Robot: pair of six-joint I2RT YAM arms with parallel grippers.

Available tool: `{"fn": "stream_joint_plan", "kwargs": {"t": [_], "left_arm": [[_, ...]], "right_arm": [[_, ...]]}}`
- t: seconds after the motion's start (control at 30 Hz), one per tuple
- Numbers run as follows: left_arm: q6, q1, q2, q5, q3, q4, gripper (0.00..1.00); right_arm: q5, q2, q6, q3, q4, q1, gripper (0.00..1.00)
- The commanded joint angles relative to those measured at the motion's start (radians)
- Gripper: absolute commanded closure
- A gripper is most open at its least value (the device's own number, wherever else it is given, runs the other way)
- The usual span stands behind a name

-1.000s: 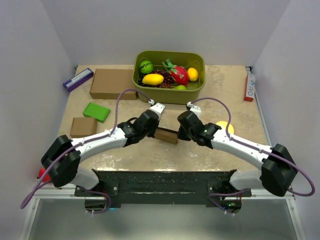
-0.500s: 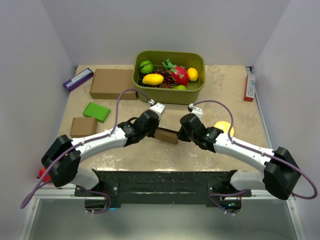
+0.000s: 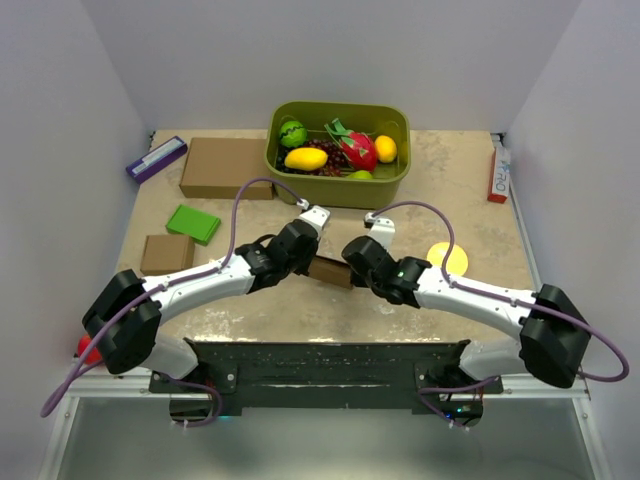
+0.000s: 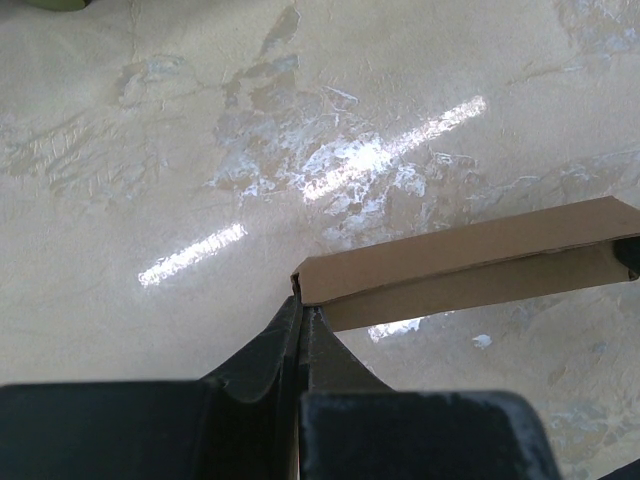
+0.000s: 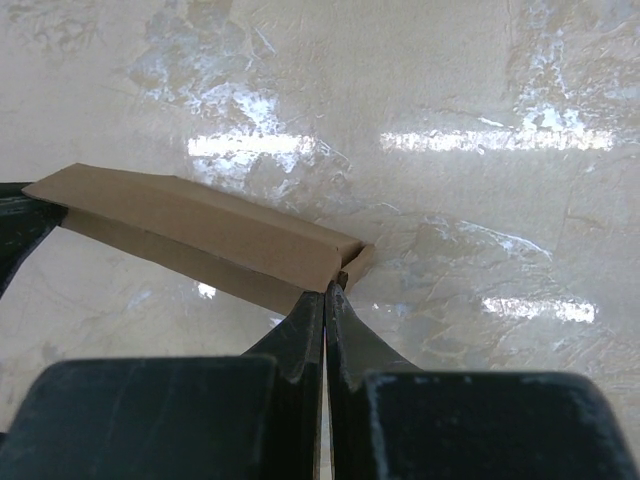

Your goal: Fold the paper box

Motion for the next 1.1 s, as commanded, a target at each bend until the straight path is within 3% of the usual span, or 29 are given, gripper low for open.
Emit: {"fn": "stream_joint_plan", "kwargs": {"t": [0.0, 0.23, 0.4, 0.5, 0.7, 0.9, 1.07], "left_arm": [[-0.037, -0.029, 0.021, 0.124, -0.002, -0.057, 1.0], [-0.033, -0.029, 0.017, 0.109, -0.005, -0.065, 1.0], [-0.025, -0.029, 0.016, 0.088, 0.001, -0.074, 1.0], [-0.024, -0.029, 0.017, 0.089, 0.003, -0.074, 1.0], [-0.022, -0.029, 0.02, 0.089, 0.006, -0.076, 1.0], [-0.022, -0.029, 0.014, 0.088, 0.003, -0.079, 1.0], [-0.024, -0.029, 0.016, 0.088, 0.003, -0.077, 1.0]], "right_arm": [[-0.067, 0.074, 0.032, -0.002, -0.08, 0.051, 1.0], [-0.049, 0.046, 0.029, 0.046, -0.133, 0.056, 1.0], [-0.032, -0.044, 0.028, 0.092, -0.19, 0.054, 0.71], [-0.034, -0.102, 0.042, 0.095, -0.194, 0.051, 0.62], [-0.035, -0.178, 0.065, 0.065, -0.186, 0.016, 0.55], [-0.098, -0.265, 0.078, -0.046, 0.001, -0.068, 0.41], [-0.086, -0.268, 0.143, -0.095, 0.105, -0.079, 0.42]]}}
